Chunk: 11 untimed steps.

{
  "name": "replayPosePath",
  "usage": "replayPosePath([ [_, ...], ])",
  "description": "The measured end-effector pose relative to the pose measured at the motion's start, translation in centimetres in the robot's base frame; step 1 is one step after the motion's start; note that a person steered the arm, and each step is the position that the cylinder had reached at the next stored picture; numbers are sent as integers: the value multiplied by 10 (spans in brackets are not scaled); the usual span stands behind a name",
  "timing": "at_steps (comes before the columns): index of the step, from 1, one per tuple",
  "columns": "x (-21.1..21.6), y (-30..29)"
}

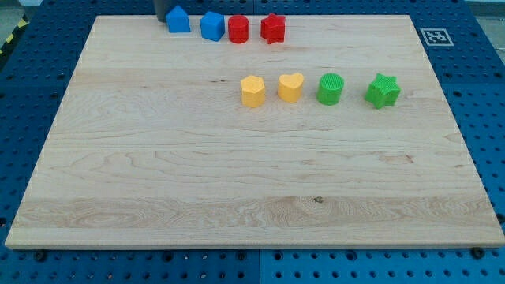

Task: Slide the blue triangle to the left of the blue cube

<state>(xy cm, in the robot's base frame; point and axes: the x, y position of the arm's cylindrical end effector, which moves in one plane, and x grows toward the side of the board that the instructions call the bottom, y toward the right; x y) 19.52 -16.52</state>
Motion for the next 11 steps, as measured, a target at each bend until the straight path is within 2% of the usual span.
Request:
replayPosePath([
  [7,35,7],
  [9,75,36],
  [11,76,98],
])
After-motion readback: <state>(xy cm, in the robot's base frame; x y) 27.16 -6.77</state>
